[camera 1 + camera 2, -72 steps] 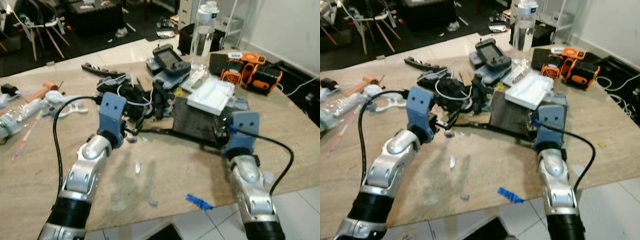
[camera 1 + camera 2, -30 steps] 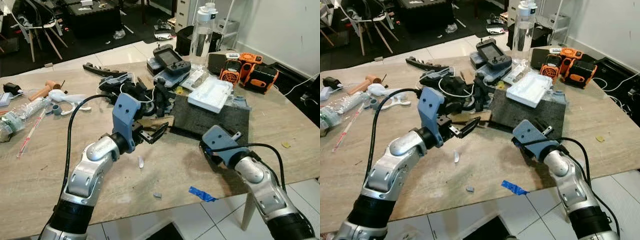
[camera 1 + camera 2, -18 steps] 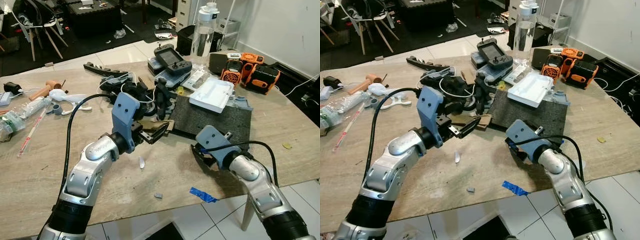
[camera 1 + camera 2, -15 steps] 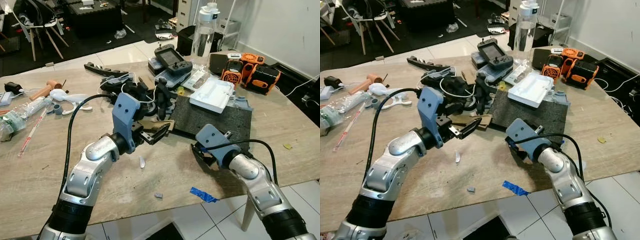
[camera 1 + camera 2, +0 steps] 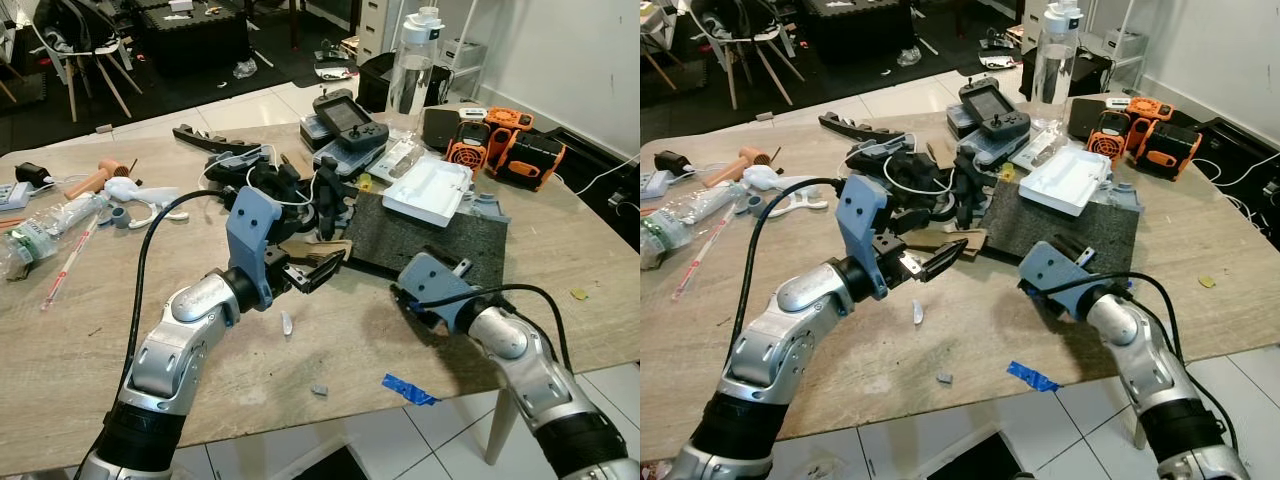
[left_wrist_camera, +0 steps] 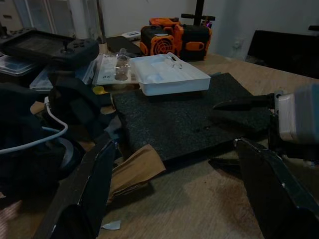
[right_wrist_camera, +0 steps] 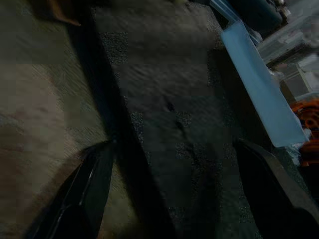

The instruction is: Picking trash to rubbish bin

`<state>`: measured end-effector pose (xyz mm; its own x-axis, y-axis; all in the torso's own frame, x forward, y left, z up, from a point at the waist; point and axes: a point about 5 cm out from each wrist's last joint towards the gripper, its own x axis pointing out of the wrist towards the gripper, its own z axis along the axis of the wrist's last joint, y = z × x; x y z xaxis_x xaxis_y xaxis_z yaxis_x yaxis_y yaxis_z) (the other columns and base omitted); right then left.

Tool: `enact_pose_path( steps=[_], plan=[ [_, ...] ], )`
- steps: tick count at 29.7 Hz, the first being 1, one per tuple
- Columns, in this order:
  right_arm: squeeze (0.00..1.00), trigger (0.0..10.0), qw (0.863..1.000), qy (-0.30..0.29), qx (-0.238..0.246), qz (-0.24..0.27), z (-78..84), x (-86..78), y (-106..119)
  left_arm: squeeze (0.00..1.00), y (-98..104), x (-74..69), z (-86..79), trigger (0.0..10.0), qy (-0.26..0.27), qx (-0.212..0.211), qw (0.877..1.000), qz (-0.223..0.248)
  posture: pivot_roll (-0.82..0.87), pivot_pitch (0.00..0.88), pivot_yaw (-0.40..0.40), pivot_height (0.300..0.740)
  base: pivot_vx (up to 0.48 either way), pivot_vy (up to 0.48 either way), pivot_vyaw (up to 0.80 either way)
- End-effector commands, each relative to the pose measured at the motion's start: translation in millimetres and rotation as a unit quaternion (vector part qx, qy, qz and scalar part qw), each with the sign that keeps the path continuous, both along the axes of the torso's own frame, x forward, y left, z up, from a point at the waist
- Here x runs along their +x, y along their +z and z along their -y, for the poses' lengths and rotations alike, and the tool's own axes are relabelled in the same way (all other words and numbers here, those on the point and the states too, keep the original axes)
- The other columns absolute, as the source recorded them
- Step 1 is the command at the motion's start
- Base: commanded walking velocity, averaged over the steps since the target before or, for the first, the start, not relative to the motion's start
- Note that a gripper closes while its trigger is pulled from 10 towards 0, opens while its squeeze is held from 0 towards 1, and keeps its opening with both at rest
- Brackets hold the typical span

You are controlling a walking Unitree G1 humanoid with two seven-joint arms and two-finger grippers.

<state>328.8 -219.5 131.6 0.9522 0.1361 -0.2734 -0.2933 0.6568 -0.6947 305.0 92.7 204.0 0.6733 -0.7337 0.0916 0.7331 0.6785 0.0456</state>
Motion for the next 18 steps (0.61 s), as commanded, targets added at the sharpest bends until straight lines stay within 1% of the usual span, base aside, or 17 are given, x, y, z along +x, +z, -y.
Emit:
enact_pose_path(
  steps=[1,3,7,8,9,10,12,18],
  plan=[
    [0.00,10.0,0.998,-0.052,-0.008,-0.020,15.9,-3.0,-11.1,0.00,-0.9,-2.7,-0.4,10.0,-0.006,-0.001,1.000,-0.004,-0.02,0.155,0.085,0.740,0.000,0.000,0.00],
    [0.00,10.0,0.995,-0.097,0.001,0.009,25.3,-1.1,-4.4,0.00,-0.2,-3.6,-0.5,10.0,-0.010,-0.003,1.000,-0.006,-0.02,0.156,0.086,0.740,0.000,0.000,0.00],
    [0.00,10.0,0.994,-0.112,0.007,0.016,29.0,-0.8,-3.1,0.00,0.2,-4.0,-0.3,10.0,-0.013,-0.004,1.000,-0.006,-0.02,0.155,0.088,0.740,0.000,0.000,0.00],
    [0.00,5.6,0.993,-0.115,0.009,0.016,29.6,-0.7,-3.3,0.00,0.4,-4.1,-0.1,10.0,-0.014,-0.004,1.000,-0.006,-0.02,0.156,0.090,0.740,0.000,0.000,0.00],
    [0.00,5.6,0.993,-0.115,0.009,0.016,29.6,-0.7,-3.3,0.00,0.4,-4.1,-0.1,10.0,-0.014,-0.004,1.000,-0.006,-0.02,0.156,0.090,0.740,0.000,0.000,0.00],
    [0.00,4.1,0.993,-0.117,0.014,0.016,29.9,-0.6,-3.4,0.00,0.7,-4.1,0.2,10.0,-0.015,-0.005,1.000,-0.006,-0.02,0.156,0.090,0.740,0.000,0.000,0.00],
    [0.00,0.0,0.993,-0.118,0.018,0.017,29.8,-0.4,-3.4,0.00,0.9,-4.1,0.5,10.0,-0.015,-0.006,1.000,-0.007,-0.02,0.156,0.090,0.740,0.000,0.000,0.00],
    [0.00,0.0,0.992,-0.120,0.023,0.022,28.6,0.3,-3.2,0.00,1.5,-3.2,-0.1,10.0,-0.011,-0.009,1.000,-0.008,-0.02,0.159,0.091,0.740,0.000,0.000,0.00]
  ],
)
